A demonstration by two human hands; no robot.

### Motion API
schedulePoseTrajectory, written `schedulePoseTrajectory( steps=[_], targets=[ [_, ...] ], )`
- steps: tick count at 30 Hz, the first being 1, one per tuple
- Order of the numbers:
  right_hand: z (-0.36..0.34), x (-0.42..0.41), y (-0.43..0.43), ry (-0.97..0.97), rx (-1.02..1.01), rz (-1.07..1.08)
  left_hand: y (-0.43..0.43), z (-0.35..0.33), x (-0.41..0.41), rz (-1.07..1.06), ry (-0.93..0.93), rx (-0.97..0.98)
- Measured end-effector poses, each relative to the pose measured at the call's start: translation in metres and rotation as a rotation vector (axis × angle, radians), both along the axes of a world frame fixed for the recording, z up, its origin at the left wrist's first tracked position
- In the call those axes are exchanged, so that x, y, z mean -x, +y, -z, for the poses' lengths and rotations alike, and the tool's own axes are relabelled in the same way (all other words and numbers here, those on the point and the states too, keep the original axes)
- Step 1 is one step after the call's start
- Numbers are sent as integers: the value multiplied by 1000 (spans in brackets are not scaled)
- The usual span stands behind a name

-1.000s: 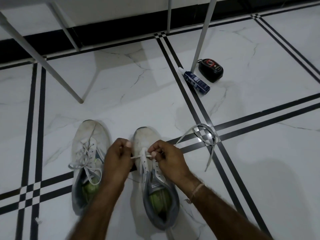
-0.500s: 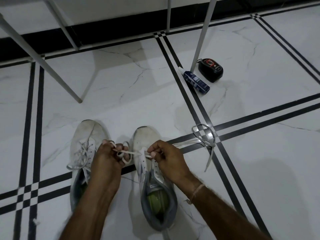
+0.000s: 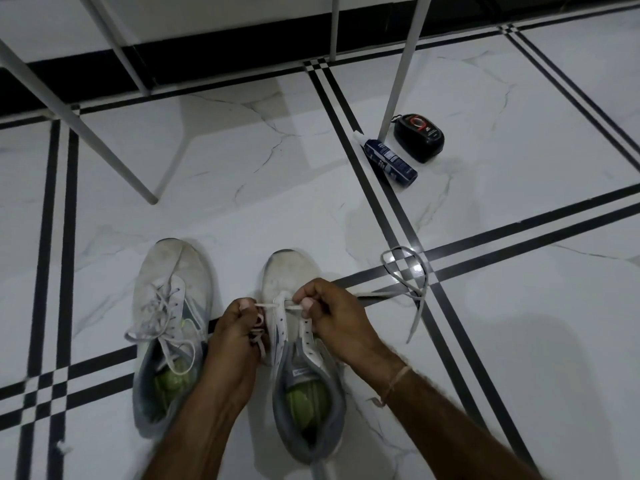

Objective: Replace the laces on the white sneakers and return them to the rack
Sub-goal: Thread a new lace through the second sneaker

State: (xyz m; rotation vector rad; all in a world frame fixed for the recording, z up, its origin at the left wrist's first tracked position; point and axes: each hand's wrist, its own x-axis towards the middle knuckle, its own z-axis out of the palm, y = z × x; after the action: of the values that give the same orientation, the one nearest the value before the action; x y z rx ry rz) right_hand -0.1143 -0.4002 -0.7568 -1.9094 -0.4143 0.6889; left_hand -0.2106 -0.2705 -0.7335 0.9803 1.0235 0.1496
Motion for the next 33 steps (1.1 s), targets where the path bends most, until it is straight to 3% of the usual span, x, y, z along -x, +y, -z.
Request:
schedulePoseTrajectory(
  steps=[7, 15, 27, 33],
  targets=[
    [0, -1, -3, 19, -46, -3, 3, -2, 5, 122, 57, -291],
    [2, 3, -5, -148, -3, -14, 4, -3, 2, 341, 51, -664],
    [-19, -2, -1, -227, 53, -164, -3, 1, 21, 346, 187, -746],
    [-21, -3, 1, -162, 59, -84, -7, -2, 15, 327, 156, -798]
  ],
)
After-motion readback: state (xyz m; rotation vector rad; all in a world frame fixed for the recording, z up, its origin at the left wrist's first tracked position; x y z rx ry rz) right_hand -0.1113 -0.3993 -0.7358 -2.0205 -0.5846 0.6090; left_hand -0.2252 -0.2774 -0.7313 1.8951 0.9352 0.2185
